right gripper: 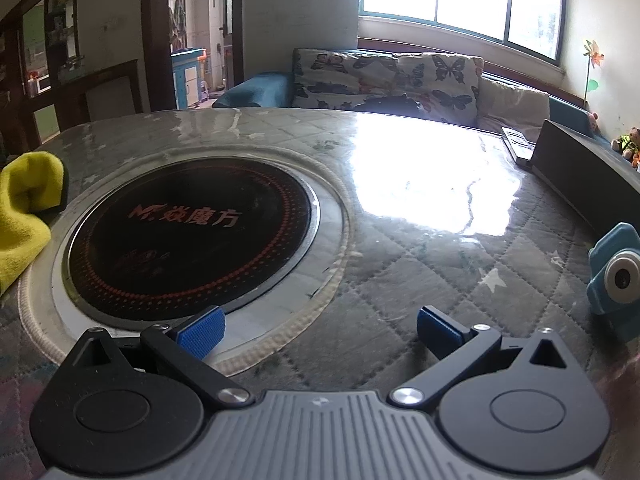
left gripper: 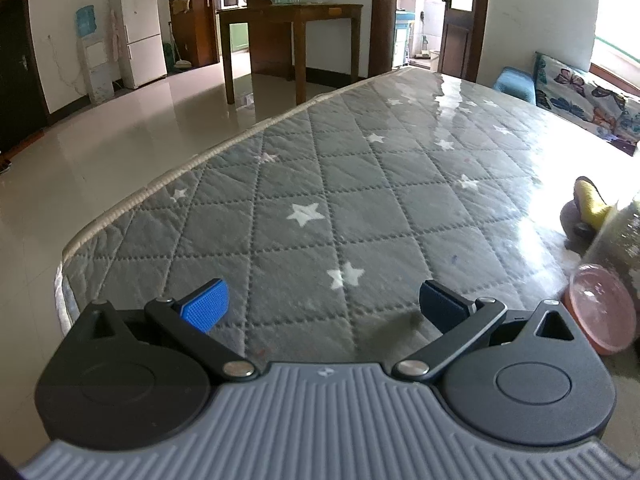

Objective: Clean container
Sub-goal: 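Bring both tools over the table toward the bottle and cloth, then move the right tool toward the yellow cloth beside the clear bottle, then close the right tool on the yellow cloth and lift it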

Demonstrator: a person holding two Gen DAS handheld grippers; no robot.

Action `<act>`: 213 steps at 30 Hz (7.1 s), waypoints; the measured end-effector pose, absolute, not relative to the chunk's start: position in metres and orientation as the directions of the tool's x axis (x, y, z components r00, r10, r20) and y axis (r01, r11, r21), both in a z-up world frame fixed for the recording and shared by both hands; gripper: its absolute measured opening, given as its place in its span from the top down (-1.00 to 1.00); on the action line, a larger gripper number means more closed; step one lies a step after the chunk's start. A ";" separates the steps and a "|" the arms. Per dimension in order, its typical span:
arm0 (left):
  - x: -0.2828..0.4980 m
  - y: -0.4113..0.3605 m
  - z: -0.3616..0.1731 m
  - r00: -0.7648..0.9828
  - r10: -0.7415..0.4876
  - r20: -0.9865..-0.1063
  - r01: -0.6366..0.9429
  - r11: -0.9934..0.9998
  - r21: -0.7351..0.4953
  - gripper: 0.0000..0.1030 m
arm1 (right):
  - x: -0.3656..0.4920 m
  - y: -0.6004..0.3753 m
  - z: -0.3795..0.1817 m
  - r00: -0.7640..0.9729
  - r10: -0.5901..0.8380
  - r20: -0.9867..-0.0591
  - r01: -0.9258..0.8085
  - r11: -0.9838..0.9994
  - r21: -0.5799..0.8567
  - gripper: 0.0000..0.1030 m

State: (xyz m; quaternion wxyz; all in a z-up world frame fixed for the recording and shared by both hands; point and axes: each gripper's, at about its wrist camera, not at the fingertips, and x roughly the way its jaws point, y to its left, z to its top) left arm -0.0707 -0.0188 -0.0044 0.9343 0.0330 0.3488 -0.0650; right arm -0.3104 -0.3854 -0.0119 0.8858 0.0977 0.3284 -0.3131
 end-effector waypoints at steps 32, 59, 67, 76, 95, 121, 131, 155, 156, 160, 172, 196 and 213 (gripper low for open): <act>-0.139 -0.041 0.021 0.712 -0.225 -0.665 0.309 0.951 0.010 -1.00 | -0.308 -0.316 -0.008 0.661 -0.378 -0.649 0.471 0.881 -0.034 -1.00; -0.159 -0.053 0.022 0.673 -0.279 -0.685 0.388 0.922 0.006 -1.00 | -0.293 -0.272 0.004 0.729 -0.246 -0.638 0.332 0.943 0.016 -1.00; -0.164 -0.061 0.024 0.666 -0.292 -0.687 0.408 0.913 0.008 -1.00 | -0.288 -0.263 0.006 0.743 -0.198 -0.639 0.287 0.957 0.036 -1.00; -0.167 -0.071 0.029 0.661 -0.315 -0.681 0.446 0.895 0.018 -1.00 | -0.278 -0.250 0.009 0.755 -0.163 -0.635 0.242 0.969 0.040 -1.00; -0.166 -0.084 0.042 0.671 -0.342 -0.658 0.474 0.880 0.027 -1.00 | -0.250 -0.235 0.019 0.774 -0.111 -0.623 0.168 0.985 0.032 -0.93; -0.162 -0.093 0.043 0.662 -0.317 -0.679 0.461 0.886 0.036 -1.00 | -0.224 -0.227 0.012 0.749 -0.091 -0.657 0.138 0.990 0.019 -0.86; -0.165 -0.097 0.042 0.653 -0.292 -0.699 0.450 0.892 0.048 -1.00 | -0.225 -0.222 0.009 0.735 -0.084 -0.673 0.130 0.991 0.019 -0.86; -0.180 -0.103 0.044 0.644 -0.275 -0.714 0.455 0.888 0.068 -1.00 | -0.239 -0.208 0.009 0.724 -0.061 -0.687 0.102 0.995 0.019 -0.86; -0.181 -0.103 0.044 0.643 -0.274 -0.715 0.454 0.888 0.069 -1.00 | -0.240 -0.207 0.010 0.724 -0.058 -0.688 0.101 0.995 0.022 -0.86; -0.184 -0.105 0.043 0.640 -0.274 -0.718 0.460 0.885 0.073 -1.00 | -0.242 -0.204 0.009 0.721 -0.049 -0.692 0.094 0.995 0.028 -0.86; -0.184 -0.111 0.038 0.636 -0.250 -0.730 0.465 0.879 0.104 -1.00 | -0.242 -0.199 0.009 0.712 -0.039 -0.701 0.079 0.997 0.026 -0.86; -0.164 -0.116 0.049 0.640 -0.259 -0.724 0.456 0.886 0.087 -1.00 | -0.220 -0.215 0.013 0.710 -0.046 -0.703 0.102 0.994 0.037 -0.84; -0.146 -0.109 0.058 0.664 -0.247 -0.705 0.420 0.904 0.079 -1.00 | -0.184 -0.250 0.039 0.786 -0.066 -0.615 0.169 0.979 0.111 -0.66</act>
